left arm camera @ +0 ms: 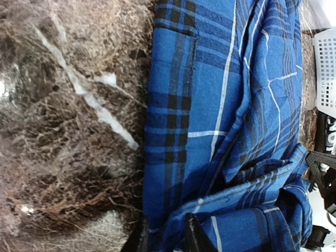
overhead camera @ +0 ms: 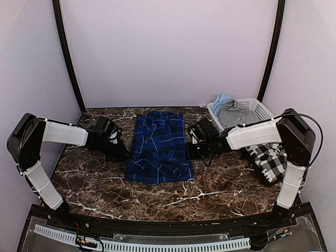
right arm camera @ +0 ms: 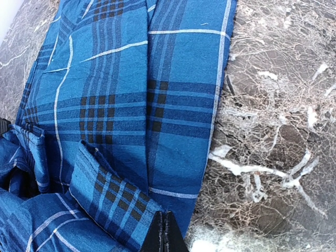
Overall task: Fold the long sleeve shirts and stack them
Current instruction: Fold the rectangle-folded shirt at the center of the board.
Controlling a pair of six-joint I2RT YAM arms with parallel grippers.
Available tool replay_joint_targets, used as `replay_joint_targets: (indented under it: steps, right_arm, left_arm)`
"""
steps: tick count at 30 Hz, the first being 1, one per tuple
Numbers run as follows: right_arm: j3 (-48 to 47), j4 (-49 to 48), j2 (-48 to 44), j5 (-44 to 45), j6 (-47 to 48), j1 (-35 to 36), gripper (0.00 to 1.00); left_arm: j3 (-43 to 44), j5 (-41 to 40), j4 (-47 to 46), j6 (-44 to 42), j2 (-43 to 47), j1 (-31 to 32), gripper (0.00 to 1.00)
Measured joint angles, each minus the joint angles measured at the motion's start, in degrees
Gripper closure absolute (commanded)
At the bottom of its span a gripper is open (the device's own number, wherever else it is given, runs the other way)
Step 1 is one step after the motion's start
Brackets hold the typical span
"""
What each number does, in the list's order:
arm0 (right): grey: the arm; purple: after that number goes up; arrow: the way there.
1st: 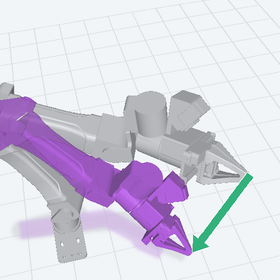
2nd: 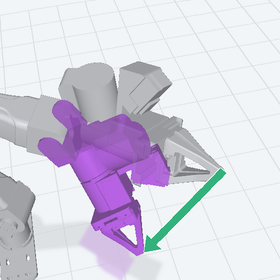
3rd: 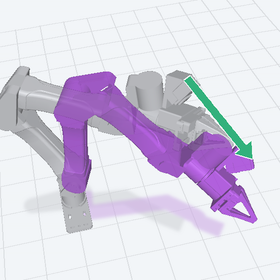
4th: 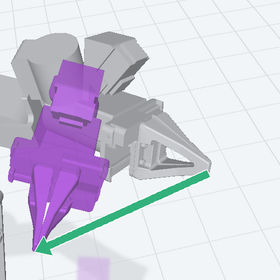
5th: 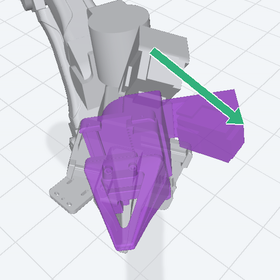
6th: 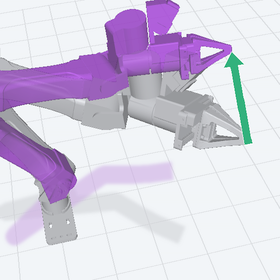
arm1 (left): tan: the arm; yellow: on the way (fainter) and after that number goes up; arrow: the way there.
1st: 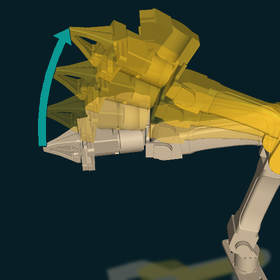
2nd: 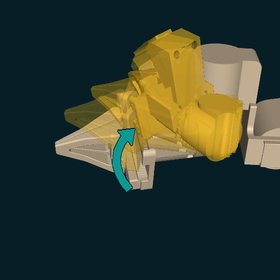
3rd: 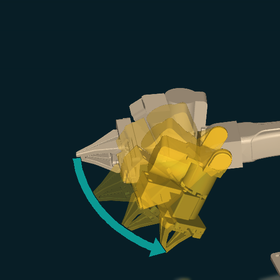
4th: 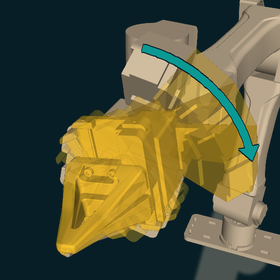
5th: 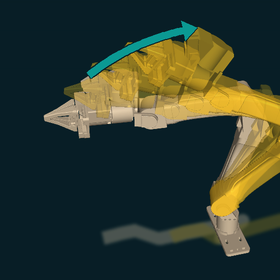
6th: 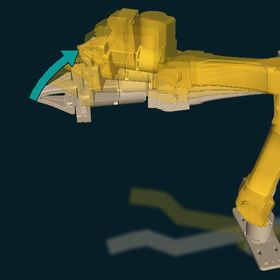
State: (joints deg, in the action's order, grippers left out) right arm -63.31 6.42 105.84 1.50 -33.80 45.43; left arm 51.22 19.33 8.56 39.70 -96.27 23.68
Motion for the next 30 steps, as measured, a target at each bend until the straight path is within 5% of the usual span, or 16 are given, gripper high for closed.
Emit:
replay_joint_targets:
  steps: [6,30]
  right_arm:
    - [0.0,-0.1,0.0,-0.2,-0.3,0.0,1.0]
    - [2.1,-2.6,-0.7,2.9,-1.3,0.4,1.0]
  left_arm:
    - [-0.6,2.8,-0.7,0.4,0.0,0.0,1.0]
    - [3.2,4.6,-6.5,-3.2,-2.5,0.4,1.0]
